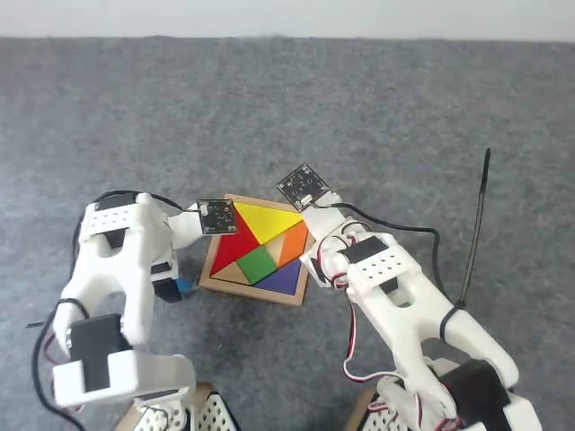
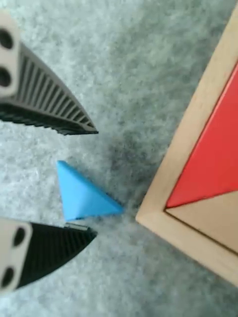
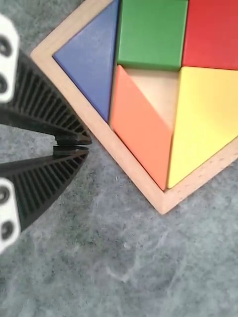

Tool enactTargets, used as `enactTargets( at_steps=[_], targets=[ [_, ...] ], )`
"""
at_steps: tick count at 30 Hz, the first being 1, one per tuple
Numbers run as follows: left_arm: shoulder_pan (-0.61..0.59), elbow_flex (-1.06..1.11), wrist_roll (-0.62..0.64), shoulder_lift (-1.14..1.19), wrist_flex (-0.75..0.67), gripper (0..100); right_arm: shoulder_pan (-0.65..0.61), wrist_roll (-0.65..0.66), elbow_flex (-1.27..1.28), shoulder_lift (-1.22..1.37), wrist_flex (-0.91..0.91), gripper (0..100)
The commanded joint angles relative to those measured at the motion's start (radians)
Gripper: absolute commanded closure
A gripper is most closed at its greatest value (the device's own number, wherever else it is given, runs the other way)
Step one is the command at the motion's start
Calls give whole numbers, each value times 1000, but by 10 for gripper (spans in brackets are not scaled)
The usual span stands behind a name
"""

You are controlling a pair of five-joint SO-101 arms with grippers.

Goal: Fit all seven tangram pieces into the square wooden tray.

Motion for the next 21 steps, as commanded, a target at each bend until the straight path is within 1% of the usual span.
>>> enactTargets(
  at_steps=[1, 4, 11, 15, 19, 21],
  targets=[
    [9, -15, 20, -14, -18, 729, -1, 9, -14, -56, -1, 991],
    [8, -15, 20, -12, -52, 757, -1, 9, -14, -56, -1, 991],
    [8, -51, 37, -5, -87, 761, 1, 9, -14, -56, 1, 991],
    [15, -84, 176, -3, -150, 761, -1, 9, -14, -56, 1, 991],
    [14, -87, 247, -6, -172, 761, -1, 9, -14, -56, 1, 991],
    [9, -105, 307, -9, -169, 761, -2, 9, -14, -56, 1, 991]
  ],
)
